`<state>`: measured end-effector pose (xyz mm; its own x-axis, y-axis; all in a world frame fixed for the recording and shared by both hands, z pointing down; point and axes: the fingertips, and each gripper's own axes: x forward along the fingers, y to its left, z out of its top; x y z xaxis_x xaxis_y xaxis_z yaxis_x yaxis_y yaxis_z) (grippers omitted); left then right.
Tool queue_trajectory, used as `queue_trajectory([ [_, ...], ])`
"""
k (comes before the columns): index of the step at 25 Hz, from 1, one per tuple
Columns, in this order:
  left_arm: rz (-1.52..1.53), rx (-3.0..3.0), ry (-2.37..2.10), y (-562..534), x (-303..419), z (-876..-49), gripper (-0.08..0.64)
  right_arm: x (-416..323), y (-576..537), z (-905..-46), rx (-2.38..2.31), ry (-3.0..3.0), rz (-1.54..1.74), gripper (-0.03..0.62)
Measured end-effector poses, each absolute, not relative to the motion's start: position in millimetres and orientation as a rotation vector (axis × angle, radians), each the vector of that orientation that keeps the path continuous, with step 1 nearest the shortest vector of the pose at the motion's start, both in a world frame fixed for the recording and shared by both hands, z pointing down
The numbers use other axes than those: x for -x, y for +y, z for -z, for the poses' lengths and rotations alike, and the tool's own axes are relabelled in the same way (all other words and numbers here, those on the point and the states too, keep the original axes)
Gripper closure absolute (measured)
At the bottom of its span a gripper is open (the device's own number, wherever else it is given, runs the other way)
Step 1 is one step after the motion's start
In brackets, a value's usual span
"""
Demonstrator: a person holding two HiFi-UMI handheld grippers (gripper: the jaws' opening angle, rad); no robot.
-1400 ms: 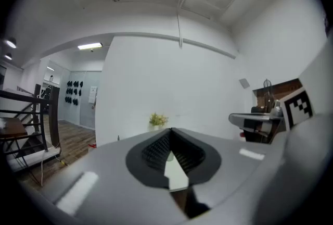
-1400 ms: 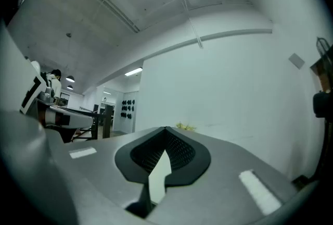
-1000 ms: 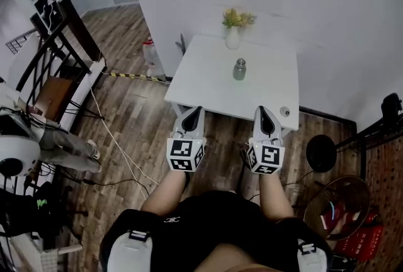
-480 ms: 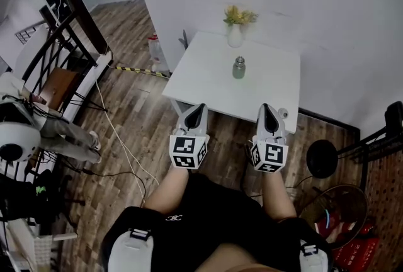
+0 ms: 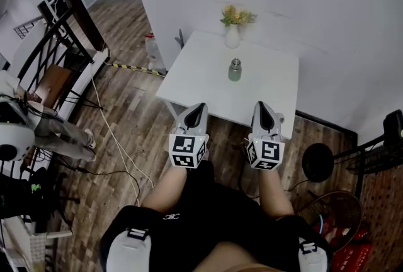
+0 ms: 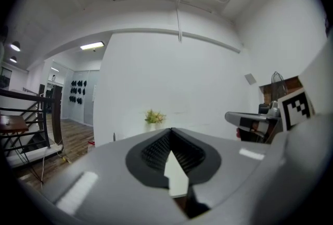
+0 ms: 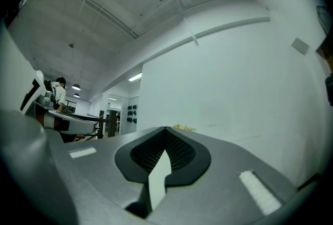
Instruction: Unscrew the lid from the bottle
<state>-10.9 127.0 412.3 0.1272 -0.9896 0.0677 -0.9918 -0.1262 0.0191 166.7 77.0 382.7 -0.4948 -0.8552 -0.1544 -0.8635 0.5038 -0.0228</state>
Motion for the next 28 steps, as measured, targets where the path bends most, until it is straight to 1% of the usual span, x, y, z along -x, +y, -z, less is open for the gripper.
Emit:
queue_trajectory([
  [14, -0.006, -2.342, -1.972, 24.7, 35.6, -419.9, 0.506, -143.5, -9.6, -391.9, 1.547, 2.589, -0.113, 0.594],
  [22, -0.018, -2.396, -1.921, -65.0, 71.4, -408.9, 0.506, -110.9, -87.0, -389.7, 1.602, 2.574, -0.114, 0.594],
  [28, -0.049, -2.412, -1.847, -125.2, 100.5, -421.0, 0.506, -90.2, -142.0, -401.6, 1.68, 2.568, -0.098, 0.594],
])
